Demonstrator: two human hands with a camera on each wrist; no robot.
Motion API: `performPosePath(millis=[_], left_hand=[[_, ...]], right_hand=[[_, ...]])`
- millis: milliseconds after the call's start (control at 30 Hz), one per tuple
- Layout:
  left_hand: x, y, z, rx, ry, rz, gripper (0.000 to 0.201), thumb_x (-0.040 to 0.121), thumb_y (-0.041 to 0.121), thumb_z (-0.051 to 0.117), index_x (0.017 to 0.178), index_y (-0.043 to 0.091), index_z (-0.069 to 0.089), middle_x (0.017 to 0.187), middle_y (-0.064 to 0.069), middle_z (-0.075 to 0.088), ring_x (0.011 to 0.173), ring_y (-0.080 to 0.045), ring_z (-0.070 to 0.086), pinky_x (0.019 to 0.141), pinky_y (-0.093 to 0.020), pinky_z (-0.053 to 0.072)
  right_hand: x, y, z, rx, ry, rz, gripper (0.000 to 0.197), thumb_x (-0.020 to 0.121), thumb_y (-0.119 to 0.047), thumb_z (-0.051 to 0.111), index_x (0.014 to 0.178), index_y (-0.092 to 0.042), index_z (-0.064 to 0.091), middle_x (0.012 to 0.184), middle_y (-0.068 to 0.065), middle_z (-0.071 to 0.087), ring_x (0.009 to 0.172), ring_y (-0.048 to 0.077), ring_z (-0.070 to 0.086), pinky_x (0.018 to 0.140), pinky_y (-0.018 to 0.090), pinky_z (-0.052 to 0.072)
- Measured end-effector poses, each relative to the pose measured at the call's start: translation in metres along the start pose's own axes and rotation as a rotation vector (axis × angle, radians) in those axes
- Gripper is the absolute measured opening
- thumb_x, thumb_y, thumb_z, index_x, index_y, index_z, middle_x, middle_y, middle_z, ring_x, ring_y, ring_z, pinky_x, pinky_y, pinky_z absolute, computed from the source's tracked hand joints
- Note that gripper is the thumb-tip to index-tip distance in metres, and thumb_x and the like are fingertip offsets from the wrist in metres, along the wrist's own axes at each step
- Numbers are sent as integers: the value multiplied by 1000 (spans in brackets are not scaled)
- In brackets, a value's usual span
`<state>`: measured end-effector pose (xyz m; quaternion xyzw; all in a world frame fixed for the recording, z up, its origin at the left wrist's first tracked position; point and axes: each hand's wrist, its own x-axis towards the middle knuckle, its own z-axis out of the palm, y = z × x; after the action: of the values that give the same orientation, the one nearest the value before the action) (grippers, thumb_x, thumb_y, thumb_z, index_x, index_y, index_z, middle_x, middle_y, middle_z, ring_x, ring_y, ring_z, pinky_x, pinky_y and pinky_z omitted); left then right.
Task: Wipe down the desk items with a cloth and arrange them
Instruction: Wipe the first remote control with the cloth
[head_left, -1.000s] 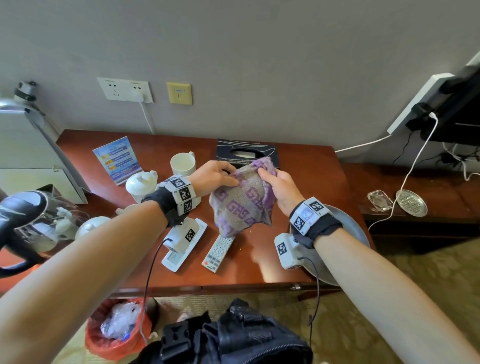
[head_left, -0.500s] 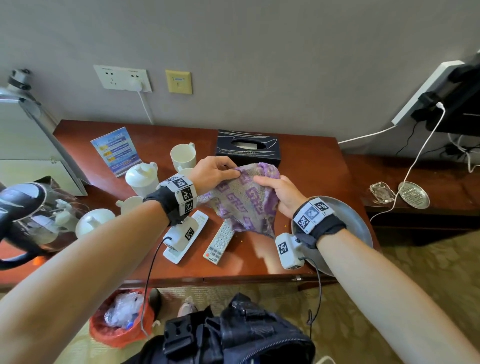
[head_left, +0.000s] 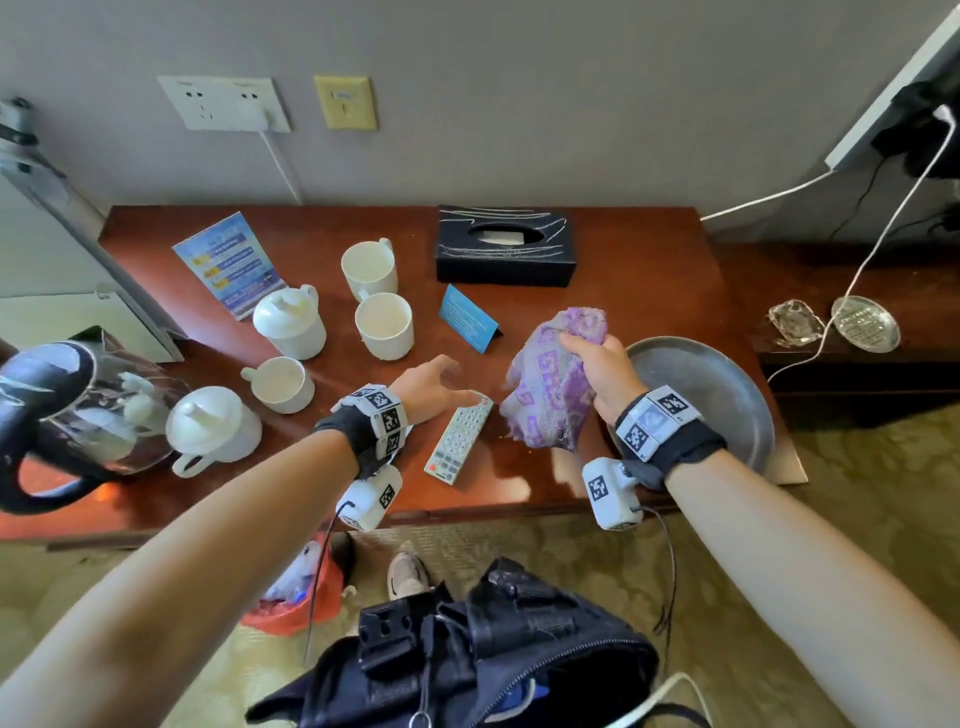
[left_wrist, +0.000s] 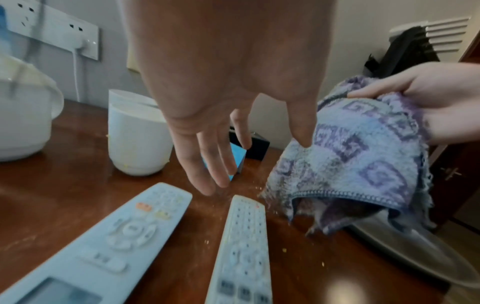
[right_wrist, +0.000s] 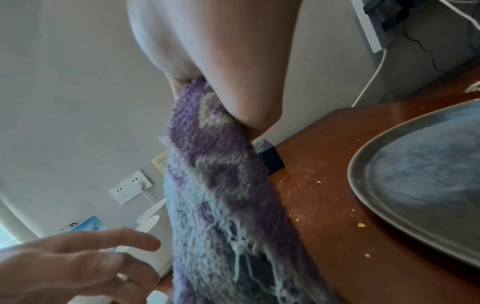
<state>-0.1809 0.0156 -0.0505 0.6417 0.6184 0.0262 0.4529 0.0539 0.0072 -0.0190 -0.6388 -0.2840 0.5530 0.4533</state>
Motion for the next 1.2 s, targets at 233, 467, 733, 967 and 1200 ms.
performPosePath(millis=[233,467,733,967,1200], left_hand=[[16,-20,27,189,-34,-86,84,80,62,71,147,24,36,131,-6,60,113,-23,59,96,-39,50],[29,-14,45,367,-63,-100,84,86,56,68,150,22,27,143,-11,46,120,-33,57,94,-45,50],[41,-6,60,487,-30,-185,72,86,50,70,137,13,36,136,-13,52,120,-35,57,93,-45,51],[42,-2,51,338,-6,-178,71,83,45,73,135,10,39,129,-14,56,116,-33,58,85,-38,49],[29,22,10,-331,-13,31,55,86,28,73,135,18,49,112,-6,66,95,-22,69,84,-42,60]], right_hand=[[0,27,-17,3,43,56,11,92,-16,67,100,-11,63,99,10,73,93,24,72,86,40,56],[-3,43,-22,-23,75,83,4,94,-15,65,95,-11,65,98,11,73,93,23,71,86,39,56],[-4,46,-23,-42,95,80,4,95,-15,64,97,-12,66,96,8,73,93,23,71,86,38,56],[-4,39,-23,-8,106,69,16,94,-16,65,108,-8,65,104,12,73,98,26,71,93,45,55],[-6,4,-13,39,38,-25,7,96,-10,61,100,-13,66,99,7,73,93,21,71,90,40,56]])
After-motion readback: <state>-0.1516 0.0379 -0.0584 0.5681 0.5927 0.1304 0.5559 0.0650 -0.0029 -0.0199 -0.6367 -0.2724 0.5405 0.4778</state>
